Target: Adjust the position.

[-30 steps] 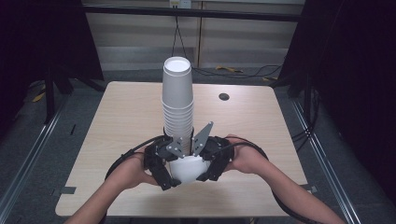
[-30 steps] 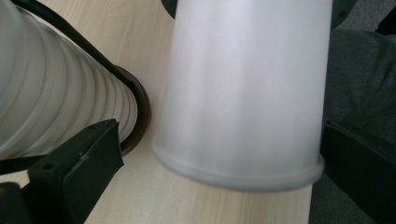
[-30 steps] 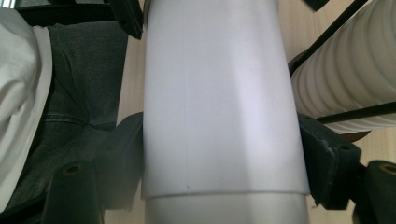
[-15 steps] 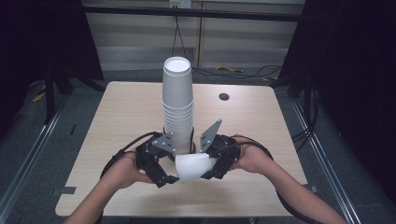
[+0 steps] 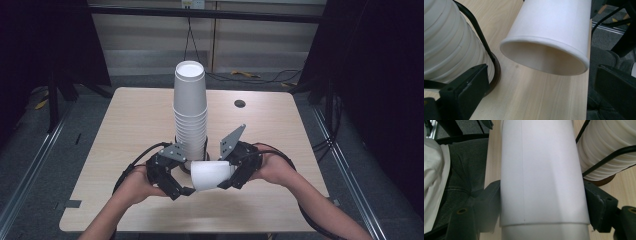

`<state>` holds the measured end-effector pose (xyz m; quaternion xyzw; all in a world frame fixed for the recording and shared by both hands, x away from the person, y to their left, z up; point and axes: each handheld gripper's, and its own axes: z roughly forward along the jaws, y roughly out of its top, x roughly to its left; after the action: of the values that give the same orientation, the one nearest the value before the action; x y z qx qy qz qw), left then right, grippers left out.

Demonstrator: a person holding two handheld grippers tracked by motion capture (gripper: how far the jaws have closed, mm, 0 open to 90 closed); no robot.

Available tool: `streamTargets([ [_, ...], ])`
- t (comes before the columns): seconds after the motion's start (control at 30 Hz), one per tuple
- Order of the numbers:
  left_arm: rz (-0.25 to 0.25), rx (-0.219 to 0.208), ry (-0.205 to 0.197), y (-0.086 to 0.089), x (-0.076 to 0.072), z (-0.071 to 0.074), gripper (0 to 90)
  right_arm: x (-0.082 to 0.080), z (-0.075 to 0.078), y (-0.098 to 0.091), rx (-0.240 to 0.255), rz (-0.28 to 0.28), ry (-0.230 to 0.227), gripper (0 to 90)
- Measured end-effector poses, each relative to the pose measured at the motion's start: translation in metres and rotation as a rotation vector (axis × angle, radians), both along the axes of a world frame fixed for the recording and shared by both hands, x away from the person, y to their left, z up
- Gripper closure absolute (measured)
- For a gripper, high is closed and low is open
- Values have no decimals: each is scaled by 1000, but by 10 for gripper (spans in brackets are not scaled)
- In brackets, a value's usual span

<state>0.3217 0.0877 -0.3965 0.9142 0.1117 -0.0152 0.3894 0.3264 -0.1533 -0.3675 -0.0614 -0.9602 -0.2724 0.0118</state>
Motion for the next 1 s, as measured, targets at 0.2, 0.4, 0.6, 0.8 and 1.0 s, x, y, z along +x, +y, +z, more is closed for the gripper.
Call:
streamTargets([
  [0.2,9,-29,6,-1,1,-4,0,0,2,-1,12,-4,-2,240],
  [0.4,15,-41,21,-3,3,-10,0,1,2,-1,18,0,-5,239],
  [0.6,13,-64,30,-4,5,-11,0,2,1,0,22,2,0,238],
  [0.8,6,-82,30,-4,6,-11,0,1,0,3,38,18,-2,238],
  [1.0,-3,-101,31,-5,4,-14,0,0,2,3,55,18,8,238],
])
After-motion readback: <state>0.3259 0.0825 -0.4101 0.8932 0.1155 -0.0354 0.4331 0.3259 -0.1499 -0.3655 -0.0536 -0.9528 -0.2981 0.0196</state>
